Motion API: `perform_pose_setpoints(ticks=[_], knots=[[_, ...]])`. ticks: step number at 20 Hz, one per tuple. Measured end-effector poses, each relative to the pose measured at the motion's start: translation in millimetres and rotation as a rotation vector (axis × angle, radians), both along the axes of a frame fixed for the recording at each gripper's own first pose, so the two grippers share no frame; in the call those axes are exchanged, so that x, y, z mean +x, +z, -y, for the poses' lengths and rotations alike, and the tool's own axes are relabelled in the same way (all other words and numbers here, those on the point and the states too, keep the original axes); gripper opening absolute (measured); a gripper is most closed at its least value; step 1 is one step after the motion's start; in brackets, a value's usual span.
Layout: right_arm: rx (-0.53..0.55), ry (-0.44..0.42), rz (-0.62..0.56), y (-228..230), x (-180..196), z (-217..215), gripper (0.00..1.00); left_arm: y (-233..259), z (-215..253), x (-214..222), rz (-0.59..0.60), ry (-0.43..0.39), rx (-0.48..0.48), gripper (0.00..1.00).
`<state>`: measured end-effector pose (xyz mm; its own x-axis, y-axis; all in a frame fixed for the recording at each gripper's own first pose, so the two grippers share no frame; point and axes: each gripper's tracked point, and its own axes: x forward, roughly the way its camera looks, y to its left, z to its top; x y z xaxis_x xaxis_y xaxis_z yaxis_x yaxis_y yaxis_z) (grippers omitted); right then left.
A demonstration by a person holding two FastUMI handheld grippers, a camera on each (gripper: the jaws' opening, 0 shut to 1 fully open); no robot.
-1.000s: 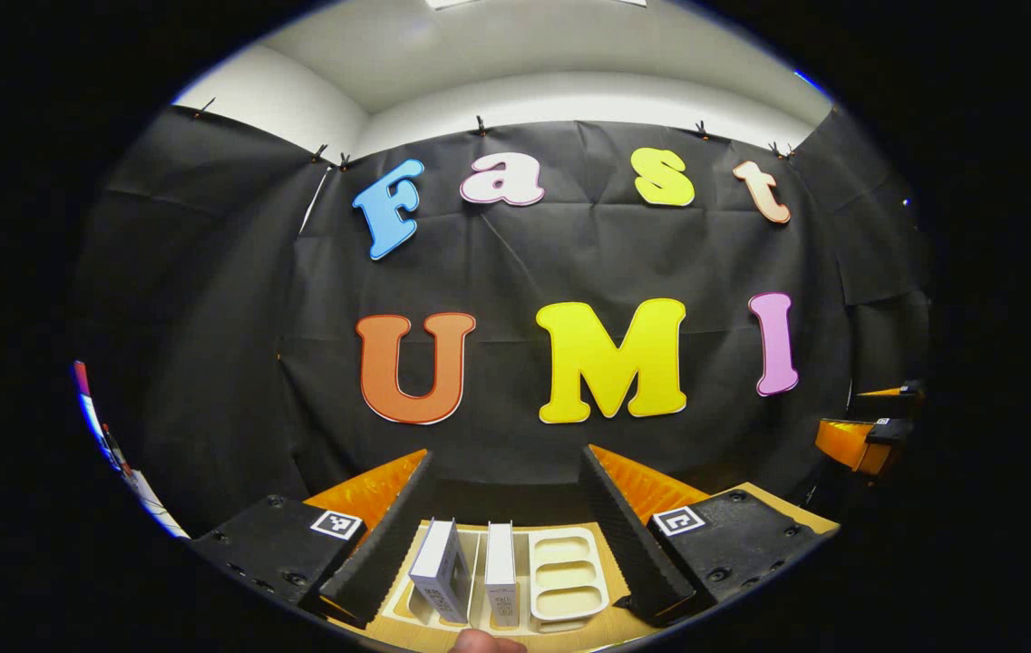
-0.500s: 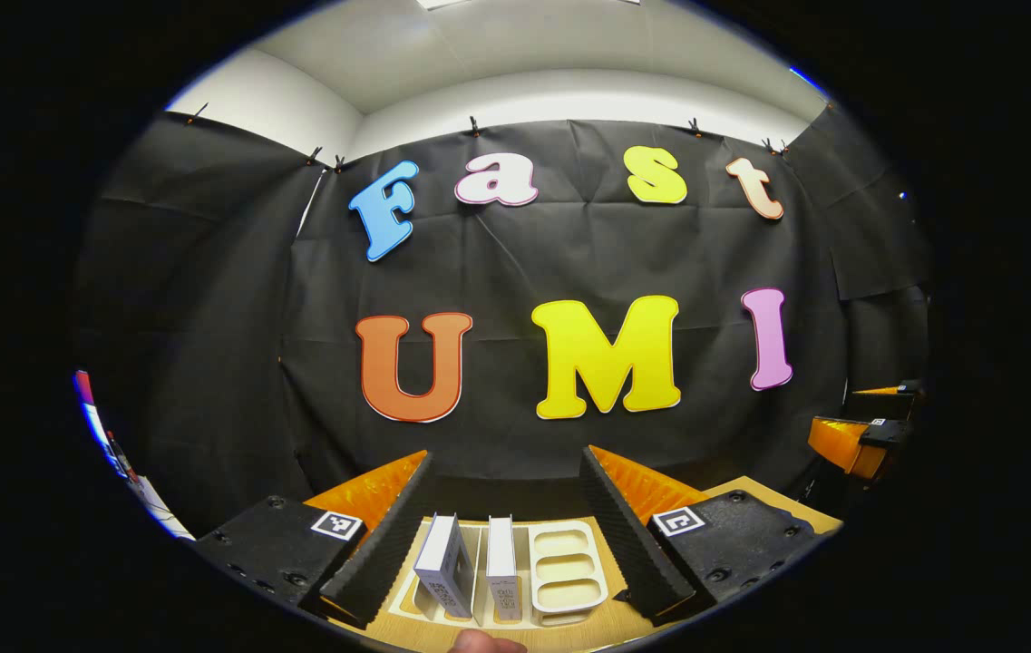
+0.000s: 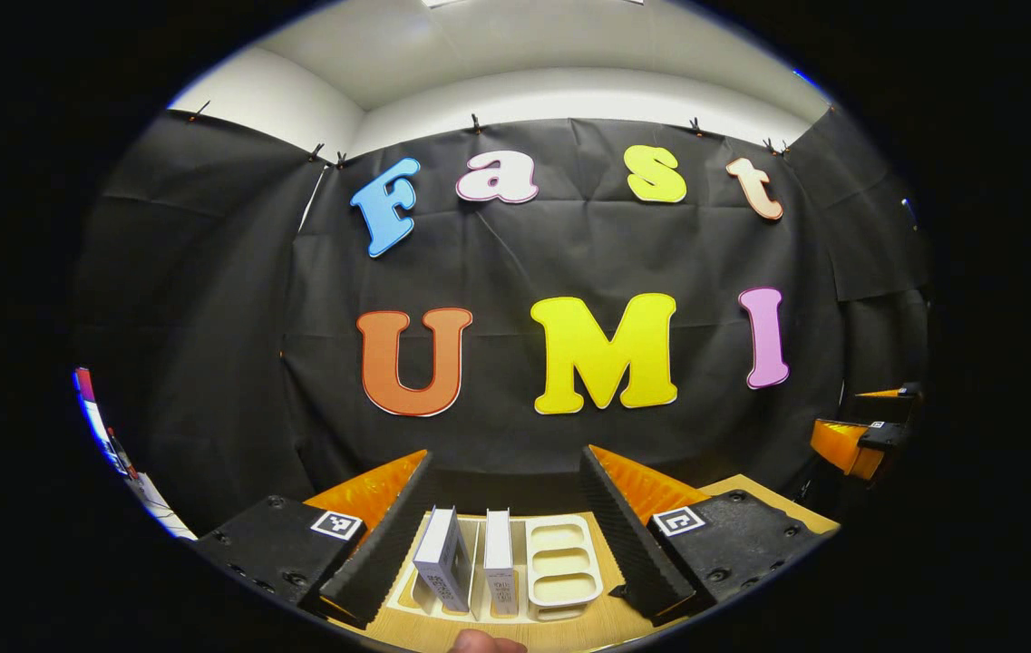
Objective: Open the schoolbag, grab two books from the bookshelf and put them into the schoolbag.
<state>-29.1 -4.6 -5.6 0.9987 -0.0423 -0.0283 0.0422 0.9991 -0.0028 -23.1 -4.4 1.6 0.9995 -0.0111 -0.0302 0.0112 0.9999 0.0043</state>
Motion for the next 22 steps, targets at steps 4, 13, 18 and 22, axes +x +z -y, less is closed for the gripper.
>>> perform_pose_setpoints(ticks=[4, 13, 18, 22], knots=[[-0.023, 0.022, -0.071, -20, 0, -8, 0.95, -4, -3, -1, -0.007, -0.002, -0.003, 1.00], [-0.161, 0.178, -0.494, -151, 3, -58, 0.96, -11, -14, -3, 0.001, 0.019, 0.025, 1.00], [-0.233, 0.224, -0.709, -228, -4, -83, 0.98, -19, -27, -7, -0.015, 0.048, 0.024, 1.00], [-0.311, 0.226, -0.804, -277, 0, -92, 0.99, -24, -39, -9, -0.019, 0.076, 0.034, 1.00]])
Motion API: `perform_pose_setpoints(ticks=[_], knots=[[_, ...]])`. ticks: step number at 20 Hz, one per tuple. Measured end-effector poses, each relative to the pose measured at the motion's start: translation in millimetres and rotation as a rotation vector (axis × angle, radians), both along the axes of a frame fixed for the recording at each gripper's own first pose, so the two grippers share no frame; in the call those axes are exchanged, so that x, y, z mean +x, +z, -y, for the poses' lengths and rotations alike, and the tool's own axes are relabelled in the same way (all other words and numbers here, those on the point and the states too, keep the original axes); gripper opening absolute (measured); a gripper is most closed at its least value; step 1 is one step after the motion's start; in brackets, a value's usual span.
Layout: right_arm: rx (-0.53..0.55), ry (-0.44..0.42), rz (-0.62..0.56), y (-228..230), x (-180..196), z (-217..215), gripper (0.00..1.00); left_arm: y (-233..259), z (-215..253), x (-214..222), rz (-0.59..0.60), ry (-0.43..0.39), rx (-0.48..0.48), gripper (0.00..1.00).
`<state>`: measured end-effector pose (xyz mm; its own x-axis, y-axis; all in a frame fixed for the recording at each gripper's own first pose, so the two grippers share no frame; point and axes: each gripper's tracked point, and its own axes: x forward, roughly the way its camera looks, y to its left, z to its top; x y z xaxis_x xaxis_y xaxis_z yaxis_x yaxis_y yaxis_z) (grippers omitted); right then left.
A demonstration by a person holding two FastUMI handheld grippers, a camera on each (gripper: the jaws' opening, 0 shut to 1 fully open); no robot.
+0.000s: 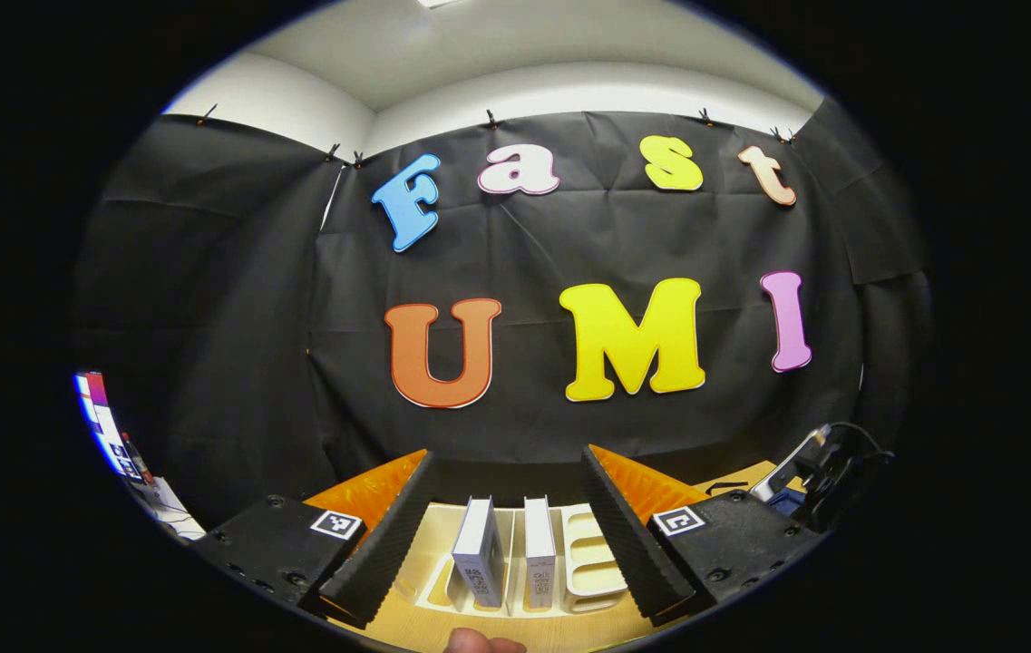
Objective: Open the schoolbag, grab two books from the bookshelf and put them into the schoolbag.
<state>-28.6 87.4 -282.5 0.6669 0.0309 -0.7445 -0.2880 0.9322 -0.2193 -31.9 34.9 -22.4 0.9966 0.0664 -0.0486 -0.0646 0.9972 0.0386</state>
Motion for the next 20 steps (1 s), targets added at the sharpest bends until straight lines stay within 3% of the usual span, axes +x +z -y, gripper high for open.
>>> perform_pose_setpoints(ticks=[9, 19, 20], knots=[[-0.111, -0.085, -0.240, -106, 16, 13, 0.96, -16, -22, -6, -0.042, 0.052, 0.017, 1.00], [-0.176, -0.153, -0.313, -134, 35, 22, 0.99, -21, -31, -5, -0.060, 0.069, 0.019, 1.00], [-0.187, -0.151, -0.315, -134, 35, 25, 0.94, -22, -32, -5, -0.063, 0.071, 0.019, 1.00]])
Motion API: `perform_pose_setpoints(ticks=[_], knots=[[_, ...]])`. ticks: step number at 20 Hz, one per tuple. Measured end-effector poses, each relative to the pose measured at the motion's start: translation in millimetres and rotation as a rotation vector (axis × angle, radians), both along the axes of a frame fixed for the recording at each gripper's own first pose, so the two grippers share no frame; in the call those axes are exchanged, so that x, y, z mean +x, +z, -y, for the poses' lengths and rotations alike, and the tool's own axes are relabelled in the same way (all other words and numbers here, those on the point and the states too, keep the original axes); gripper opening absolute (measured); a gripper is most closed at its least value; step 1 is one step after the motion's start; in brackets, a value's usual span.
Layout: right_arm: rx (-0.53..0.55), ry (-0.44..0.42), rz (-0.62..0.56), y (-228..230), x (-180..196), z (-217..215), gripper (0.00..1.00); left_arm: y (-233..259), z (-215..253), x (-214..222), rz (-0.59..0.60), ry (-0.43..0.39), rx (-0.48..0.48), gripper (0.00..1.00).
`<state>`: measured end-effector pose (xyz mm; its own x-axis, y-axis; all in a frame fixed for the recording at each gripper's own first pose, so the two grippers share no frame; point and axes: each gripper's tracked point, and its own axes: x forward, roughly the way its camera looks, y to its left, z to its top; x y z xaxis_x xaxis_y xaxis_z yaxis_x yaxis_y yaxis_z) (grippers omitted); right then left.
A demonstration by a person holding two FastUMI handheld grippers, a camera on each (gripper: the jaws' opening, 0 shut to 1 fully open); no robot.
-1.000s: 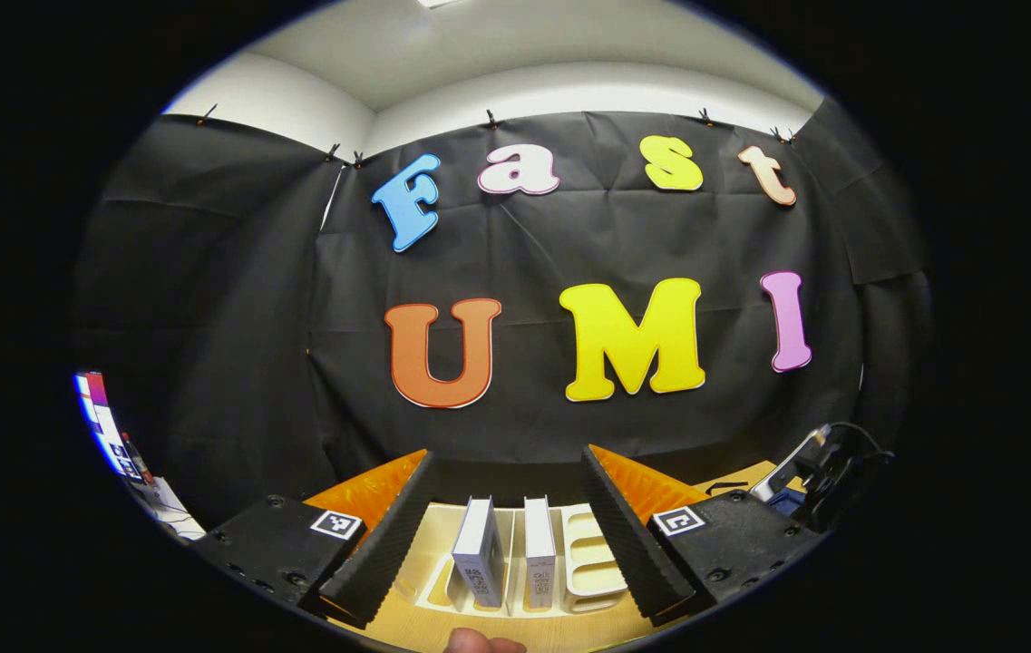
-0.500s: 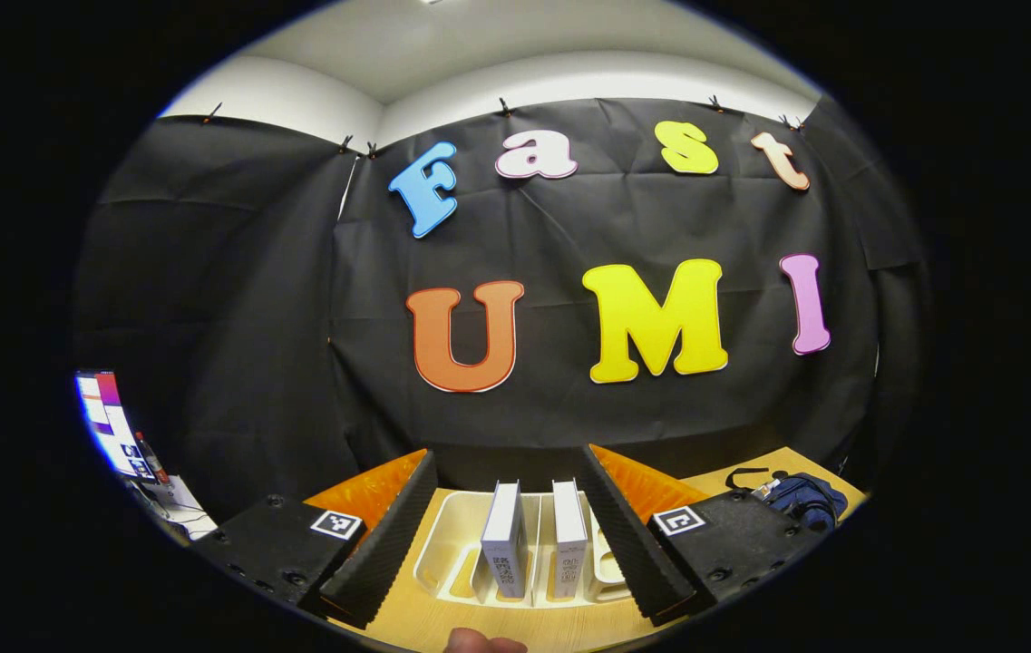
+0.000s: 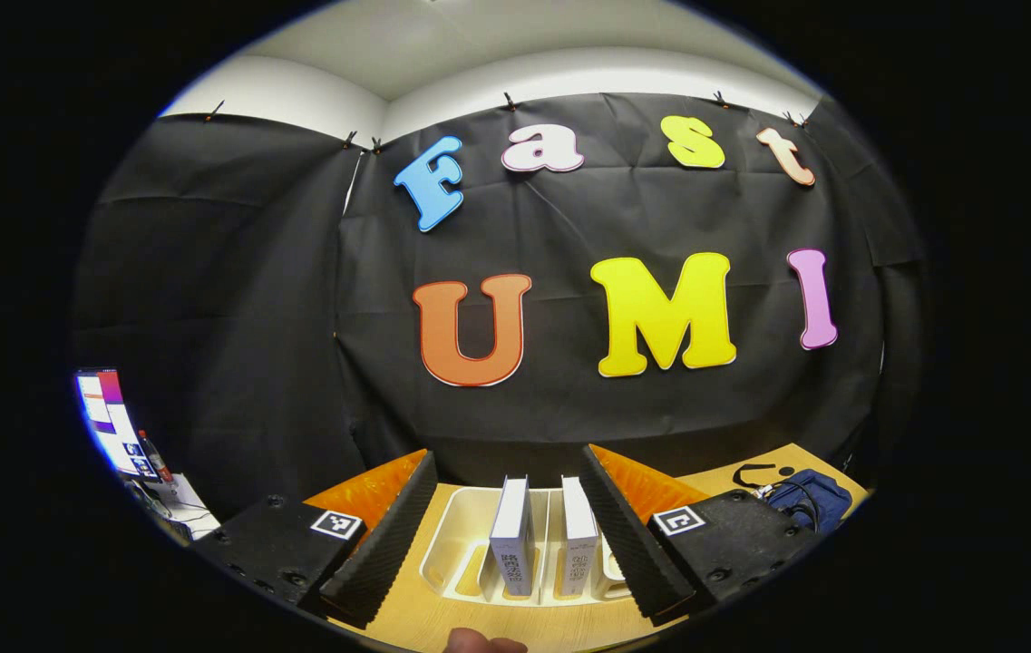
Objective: Open the schoolbag, grab two books from the bookshelf and put them into the schoolbag.
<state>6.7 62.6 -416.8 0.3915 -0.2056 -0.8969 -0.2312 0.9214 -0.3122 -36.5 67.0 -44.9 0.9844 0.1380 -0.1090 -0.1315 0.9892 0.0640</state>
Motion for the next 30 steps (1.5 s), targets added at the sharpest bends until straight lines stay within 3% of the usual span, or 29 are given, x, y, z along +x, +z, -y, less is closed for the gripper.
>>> perform_pose_setpoints(ticks=[1, 2, 3, 4, 6, 8, 9, 11, 17, 25, 30], knots=[[-0.008, 0.001, -0.002, 0, 1, 1, 0.99, -1, 0, 0, -0.003, 0.002, 0.000, 1.00], [0.003, 0.001, -0.007, 0, 1, 2, 0.94, -2, -1, 1, -0.005, 0.003, -0.002, 1.00], [0.011, -0.001, -0.012, -1, 0, 1, 0.81, -3, -1, 2, -0.007, 0.003, -0.005, 1.00], [0.022, -0.002, -0.014, 1, 0, 0, 0.78, -4, -2, 2, -0.010, 0.003, -0.007, 1.00], [0.032, -0.004, -0.016, 5, -2, -3, 0.63, -4, -2, 3, -0.014, 0.003, -0.007, 1.00], [0.037, -0.013, -0.007, 9, -3, -4, 0.37, -4, 0, 4, -0.015, -0.001, -0.008, 1.00], [0.037, -0.018, -0.002, 12, -2, -2, 0.18, -4, 0, 5, -0.016, -0.003, -0.009, 1.00], [0.062, -0.022, -0.001, 16, -3, -2, 0.04, -5, 2, 5, -0.017, -0.008, -0.014, 1.00], [0.154, -0.013, 0.014, 46, -4, 3, 0.00, -13, 10, 9, -0.037, -0.028, -0.039, 1.00], [0.198, 0.014, 0.092, 126, -2, 32, 0.00, -35, 25, 32, -0.140, -0.102, -0.095, 1.00], [0.153, 0.090, 0.148, 175, 4, 72, 0.00, -44, 22, 59, -0.215, -0.131, -0.087, 1.00]])
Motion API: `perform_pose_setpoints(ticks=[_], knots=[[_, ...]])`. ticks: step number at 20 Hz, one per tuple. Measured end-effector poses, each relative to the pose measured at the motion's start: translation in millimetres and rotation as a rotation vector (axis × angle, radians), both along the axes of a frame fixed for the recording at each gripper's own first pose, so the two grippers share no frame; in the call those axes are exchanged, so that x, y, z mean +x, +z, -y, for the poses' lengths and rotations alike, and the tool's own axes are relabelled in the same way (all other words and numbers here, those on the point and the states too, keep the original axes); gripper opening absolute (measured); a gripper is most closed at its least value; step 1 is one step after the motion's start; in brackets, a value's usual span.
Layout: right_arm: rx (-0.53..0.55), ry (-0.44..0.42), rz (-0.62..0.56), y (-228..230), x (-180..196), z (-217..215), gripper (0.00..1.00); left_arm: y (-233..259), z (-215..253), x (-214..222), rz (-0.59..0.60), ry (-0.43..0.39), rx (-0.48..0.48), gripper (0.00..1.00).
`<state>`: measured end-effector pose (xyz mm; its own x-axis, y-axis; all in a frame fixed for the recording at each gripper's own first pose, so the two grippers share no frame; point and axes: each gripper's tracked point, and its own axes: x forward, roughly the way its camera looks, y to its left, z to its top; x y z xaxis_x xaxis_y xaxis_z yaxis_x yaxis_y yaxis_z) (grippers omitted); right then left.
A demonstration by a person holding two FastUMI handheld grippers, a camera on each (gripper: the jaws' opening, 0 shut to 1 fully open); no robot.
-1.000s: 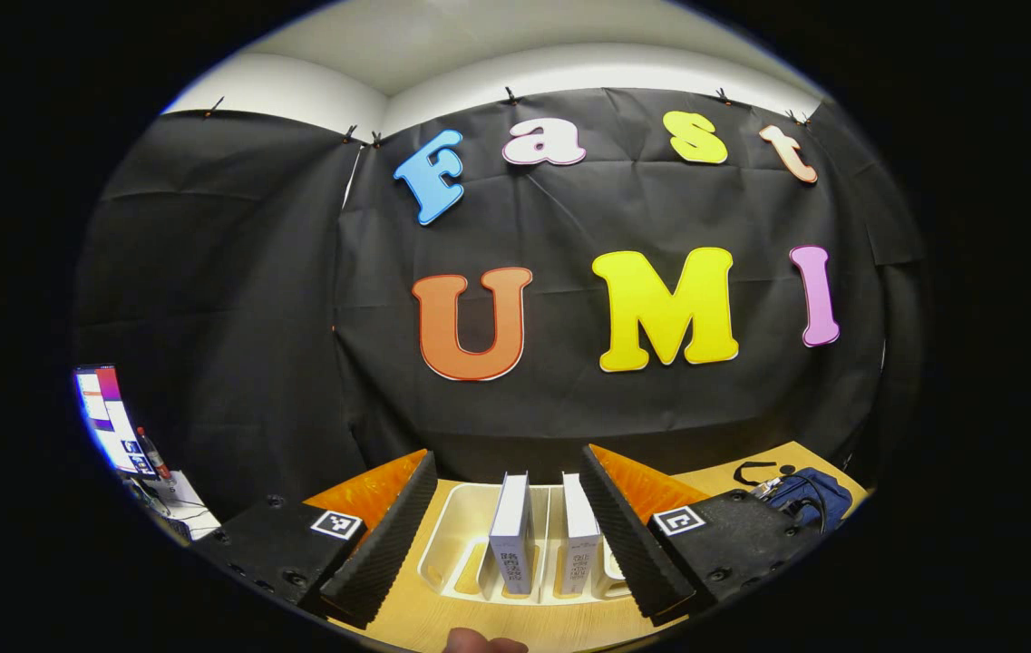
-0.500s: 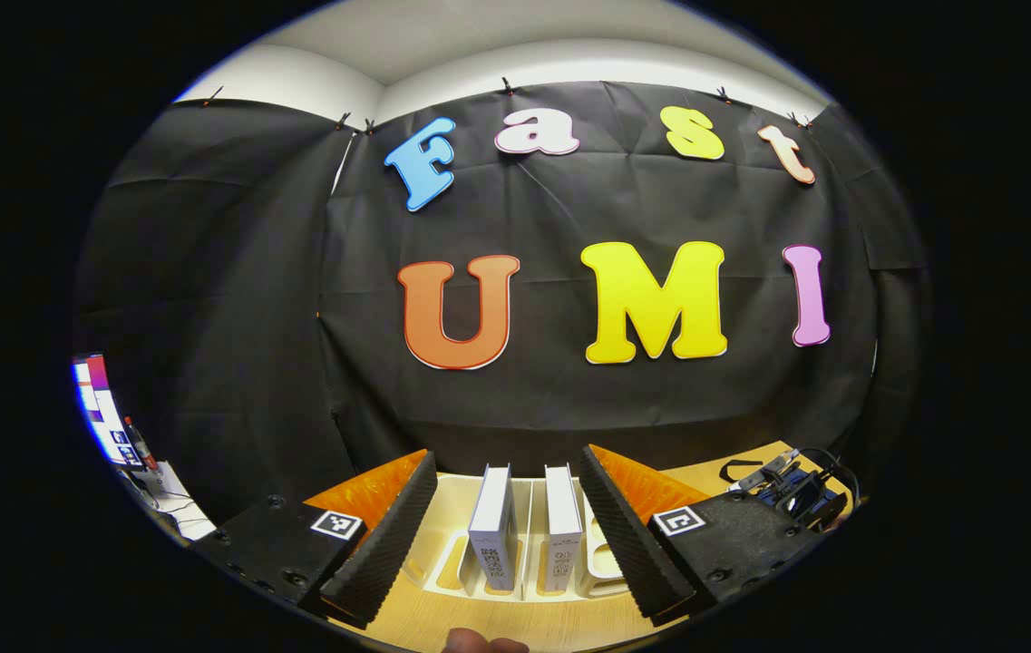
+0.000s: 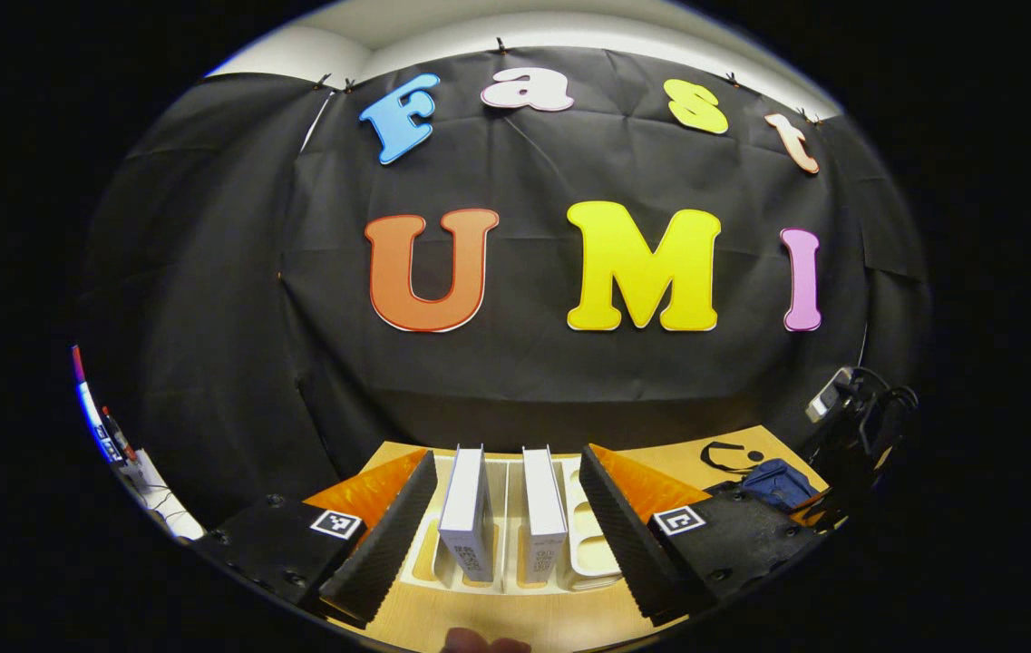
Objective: Open the schoolbag, grab two books from the bookshelf and put them into the schoolbag.
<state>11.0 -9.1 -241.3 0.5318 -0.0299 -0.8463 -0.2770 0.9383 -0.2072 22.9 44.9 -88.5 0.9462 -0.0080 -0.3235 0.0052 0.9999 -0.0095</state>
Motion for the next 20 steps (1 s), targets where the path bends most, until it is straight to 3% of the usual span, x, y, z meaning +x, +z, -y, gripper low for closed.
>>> perform_pose_setpoints(ticks=[3, 8, 12, 16, 20], knots=[[-0.009, -0.001, 0.008, 24, 5, 31, 0.00, -6, 4, 15, -0.045, -0.023, 0.014, 1.00], [0.031, -0.054, 0.009, 49, 21, 77, 0.00, -35, 26, 33, -0.207, -0.084, -0.075, 1.00], [0.043, -0.072, 0.006, 56, 28, 105, 0.00, -52, 26, 52, -0.341, -0.106, -0.047, 1.00], [0.083, -0.087, -0.012, 56, 28, 122, 0.00, -76, 47, 56, -0.556, -0.186, -0.088, 1.00], [0.114, -0.095, -0.031, 56, 28, 137, 0.00, -97, 51, 58, -0.767, -0.247, -0.060, 0.99]])
